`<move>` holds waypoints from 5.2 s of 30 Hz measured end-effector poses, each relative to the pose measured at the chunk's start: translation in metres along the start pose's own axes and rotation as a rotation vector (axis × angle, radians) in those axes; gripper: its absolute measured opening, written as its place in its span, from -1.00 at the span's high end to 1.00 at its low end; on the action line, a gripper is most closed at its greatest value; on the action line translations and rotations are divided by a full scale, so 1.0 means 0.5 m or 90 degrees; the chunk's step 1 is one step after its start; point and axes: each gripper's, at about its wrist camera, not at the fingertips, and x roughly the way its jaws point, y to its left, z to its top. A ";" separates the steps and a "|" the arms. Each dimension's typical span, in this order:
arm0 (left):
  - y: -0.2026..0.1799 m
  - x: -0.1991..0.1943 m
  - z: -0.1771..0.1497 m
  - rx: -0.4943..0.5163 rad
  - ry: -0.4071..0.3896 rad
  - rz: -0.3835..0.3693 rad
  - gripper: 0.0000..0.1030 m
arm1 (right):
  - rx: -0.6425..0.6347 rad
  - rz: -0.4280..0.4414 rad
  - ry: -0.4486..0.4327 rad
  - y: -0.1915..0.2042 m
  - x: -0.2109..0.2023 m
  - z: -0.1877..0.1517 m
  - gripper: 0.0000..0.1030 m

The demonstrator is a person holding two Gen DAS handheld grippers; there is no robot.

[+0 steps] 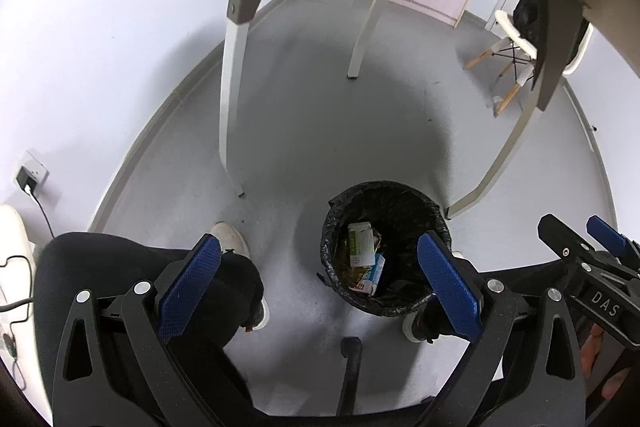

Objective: Collect trash
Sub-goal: 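Raise both open tools from the bin back over the table, then grasp the white pill bottle with the left tool while the right tool grasps the clear plastic tube, then lift the pill bottle and plastic tube off the table toward the bin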

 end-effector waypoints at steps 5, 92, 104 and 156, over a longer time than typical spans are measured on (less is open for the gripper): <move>-0.009 -0.058 -0.007 0.008 -0.020 -0.001 -0.88 | -0.002 -0.009 -0.017 -0.005 -0.058 -0.014 -0.85; -0.144 -0.093 0.606 0.084 -0.104 -0.040 -0.31 | 0.027 0.017 -0.053 -0.022 -0.151 0.492 0.50; -0.146 -0.124 0.571 0.085 -0.103 -0.042 -0.31 | 0.033 0.020 -0.064 -0.027 -0.176 0.483 0.50; -0.090 -0.404 0.103 0.091 -0.126 -0.063 -0.31 | 0.020 0.030 -0.128 0.006 -0.467 0.083 0.50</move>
